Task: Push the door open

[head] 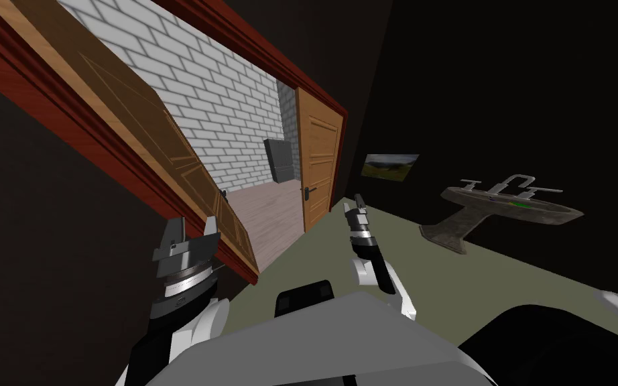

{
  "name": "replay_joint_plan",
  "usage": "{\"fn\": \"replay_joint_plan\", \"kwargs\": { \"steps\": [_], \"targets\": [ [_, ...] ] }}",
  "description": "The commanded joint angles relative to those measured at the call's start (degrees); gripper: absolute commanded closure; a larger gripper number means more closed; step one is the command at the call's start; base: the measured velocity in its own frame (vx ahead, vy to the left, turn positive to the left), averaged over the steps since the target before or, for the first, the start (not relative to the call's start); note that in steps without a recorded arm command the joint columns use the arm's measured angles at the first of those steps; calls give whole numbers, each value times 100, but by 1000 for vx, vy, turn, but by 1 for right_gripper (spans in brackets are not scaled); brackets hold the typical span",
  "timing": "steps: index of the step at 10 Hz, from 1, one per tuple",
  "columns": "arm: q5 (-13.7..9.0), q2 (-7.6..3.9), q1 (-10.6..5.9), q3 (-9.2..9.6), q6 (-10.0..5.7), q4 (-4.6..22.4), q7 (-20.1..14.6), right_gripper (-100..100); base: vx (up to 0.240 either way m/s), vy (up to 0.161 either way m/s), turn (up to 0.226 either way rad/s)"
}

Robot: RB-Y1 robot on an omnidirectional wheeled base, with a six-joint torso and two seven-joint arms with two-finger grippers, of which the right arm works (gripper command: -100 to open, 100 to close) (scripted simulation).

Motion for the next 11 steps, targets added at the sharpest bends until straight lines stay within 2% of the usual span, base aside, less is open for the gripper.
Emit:
{"fn": "replay_joint_plan", "kwargs": {
  "steps": [1,6,11],
  "targets": [
    [-5,-40,-96,29,6,169,4,-100,74,-66,43],
    [-22,-150,-431,132,25,754,17,-100,109,-126,60],
    [-43,-244,-857,262,50,1500,34,-100,78,-89,67]
  ]
}}
